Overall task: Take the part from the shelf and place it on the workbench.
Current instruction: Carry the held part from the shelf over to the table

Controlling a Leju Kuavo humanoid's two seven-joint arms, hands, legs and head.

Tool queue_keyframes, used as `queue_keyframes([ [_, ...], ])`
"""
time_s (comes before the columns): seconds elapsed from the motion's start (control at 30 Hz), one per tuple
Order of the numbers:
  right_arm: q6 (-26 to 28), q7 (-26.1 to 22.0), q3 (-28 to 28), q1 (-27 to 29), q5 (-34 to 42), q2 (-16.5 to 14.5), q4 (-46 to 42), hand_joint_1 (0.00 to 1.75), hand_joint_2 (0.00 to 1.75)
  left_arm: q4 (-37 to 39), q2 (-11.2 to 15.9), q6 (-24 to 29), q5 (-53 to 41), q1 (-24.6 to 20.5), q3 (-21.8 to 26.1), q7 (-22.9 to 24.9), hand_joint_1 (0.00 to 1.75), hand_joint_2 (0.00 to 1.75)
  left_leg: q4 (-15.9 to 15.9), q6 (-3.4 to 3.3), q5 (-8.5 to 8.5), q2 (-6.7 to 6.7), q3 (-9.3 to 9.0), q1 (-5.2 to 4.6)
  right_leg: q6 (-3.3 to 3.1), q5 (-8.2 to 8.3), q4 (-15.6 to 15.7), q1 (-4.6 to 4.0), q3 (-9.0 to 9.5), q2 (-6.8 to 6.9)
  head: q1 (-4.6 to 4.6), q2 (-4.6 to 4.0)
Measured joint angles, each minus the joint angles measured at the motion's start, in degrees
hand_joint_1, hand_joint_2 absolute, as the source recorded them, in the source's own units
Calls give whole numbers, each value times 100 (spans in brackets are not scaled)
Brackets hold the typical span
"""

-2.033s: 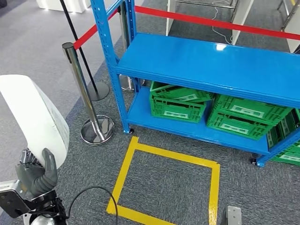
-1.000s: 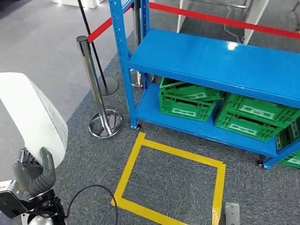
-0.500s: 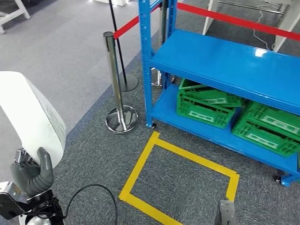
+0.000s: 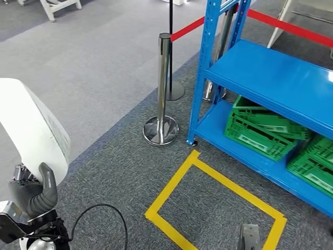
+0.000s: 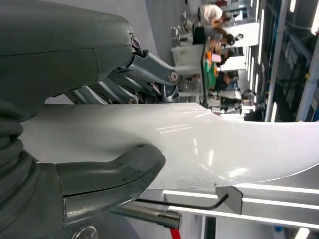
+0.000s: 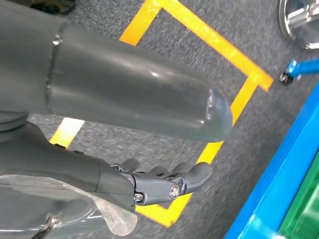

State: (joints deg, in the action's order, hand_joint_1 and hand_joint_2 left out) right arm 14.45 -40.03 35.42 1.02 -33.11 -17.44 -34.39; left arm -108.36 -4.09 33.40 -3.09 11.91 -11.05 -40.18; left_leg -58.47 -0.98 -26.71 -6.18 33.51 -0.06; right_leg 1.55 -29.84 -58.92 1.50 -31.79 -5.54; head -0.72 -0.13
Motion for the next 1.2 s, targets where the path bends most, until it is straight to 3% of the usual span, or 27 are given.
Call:
queue_keyframes([
  [0.07,-2,1,-17,3,3,1,3,0,0,-2,2,3,2,7,10,2,175,175,-6,72,35,-146,59,26,-39,-2,28,-4,34,66,2,0],
  [0.1,-3,0,-34,-4,4,2,3,0,0,-3,5,6,3,14,16,3,175,175,-24,103,26,-127,79,27,-66,10,43,-1,43,141,3,0],
  [0.17,-9,-2,-75,-19,5,4,3,0,0,-9,13,9,5,-1,25,2,175,175,-301,162,-142,144,206,15,-129,21,72,14,69,310,42,0],
  [0.23,-19,-2,-111,-15,11,8,8,0,0,-12,18,5,10,-24,27,2,175,175,-1008,217,-490,475,525,26,-169,5,74,-1,81,500,80,0],
  [0.3,-26,-1,-139,-10,32,11,23,0,0,-11,27,-11,12,-24,27,3,175,175,-1587,251,-680,561,791,54,-180,-11,73,-9,86,695,84,0],
  [0.33,-26,0,-151,-14,47,13,32,0,0,-11,33,-21,13,-23,27,3,175,175,-1587,255,-618,575,782,61,-177,-20,73,-10,92,781,85,0],
  [0.37,-26,0,-166,-21,69,14,42,0,0,-11,40,-31,11,-23,27,3,175,175,-1353,247,-456,603,657,64,-171,-29,73,-10,105,859,86,0],
  [0.4,-25,-1,-182,-30,93,14,49,0,0,-12,45,-38,6,-24,27,3,175,175,-956,225,-246,682,448,58,-161,-42,73,-12,125,929,86,0],
  [0.47,-22,-1,-211,-47,160,15,63,0,0,-16,52,-44,-16,-35,27,4,175,175,-240,167,-16,919,78,-2,-119,-74,70,-36,154,1054,93,0],
  [0.53,-19,-1,-223,-53,215,15,78,0,0,-29,56,-40,-42,-38,27,3,175,175,-13,122,-21,1018,-12,-60,-66,-94,73,-59,167,1158,88,0],
  [0.6,-18,-1,-224,-52,233,15,85,0,0,-40,57,-36,-51,-29,27,1,175,175,-6,104,-16,970,6,-66,-44,-96,80,-59,174,1206,79,0],
  [0.8,-17,-1,-228,-52,236,15,89,0,0,-44,58,-32,-49,-21,28,2,175,175,-10,96,-18,951,10,-68,-35,-92,89,-56,179,1224,84,0],
  [0.87,-4,-2,-264,-52,234,15,93,0,0,-77,64,-19,-47,11,36,3,175,175,53,44,12,869,-23,-51,12,-128,114,-50,207,1256,84,0],
  [0.9,20,-3,-301,-40,237,17,94,0,0,-109,62,-10,-34,28,47,0,175,175,95,-1,34,771,-40,-36,38,-311,-215,-45,60,1097,63,0],
  [0.93,48,-4,-359,-10,268,20,84,0,0,-139,58,-15,-40,52,69,-3,175,175,124,-34,49,561,-65,-19,52,-258,-288,-37,-21,861,42,0],
  [1.0,91,-4,-443,49,356,24,64,0,0,-179,46,-24,-48,75,111,-9,175,175,91,-36,37,160,-57,-13,32,-161,-338,-10,-133,238,9,-1],
  [1.03,95,-3,-470,69,405,25,55,0,0,-191,46,-30,-63,85,133,-8,175,175,60,-4,30,-3,-40,-9,14,50,-16,-5,-21,116,10,-1],
  [1.07,99,-2,-480,72,434,25,56,0,0,-208,46,-22,-57,90,150,-6,175,175,47,29,34,-66,-15,1,-4,25,42,-10,24,78,13,-1],
  [1.13,116,-1,-525,71,483,25,57,0,0,-242,47,-22,-50,109,195,-4,175,175,39,93,47,-157,23,27,-55,37,67,-20,55,194,10,-1],
  [1.2,137,-2,-579,57,531,25,55,0,0,-263,48,-39,-53,114,233,-4,175,175,-156,154,-71,64,114,13,-124,45,102,-8,91,337,41,0],
])
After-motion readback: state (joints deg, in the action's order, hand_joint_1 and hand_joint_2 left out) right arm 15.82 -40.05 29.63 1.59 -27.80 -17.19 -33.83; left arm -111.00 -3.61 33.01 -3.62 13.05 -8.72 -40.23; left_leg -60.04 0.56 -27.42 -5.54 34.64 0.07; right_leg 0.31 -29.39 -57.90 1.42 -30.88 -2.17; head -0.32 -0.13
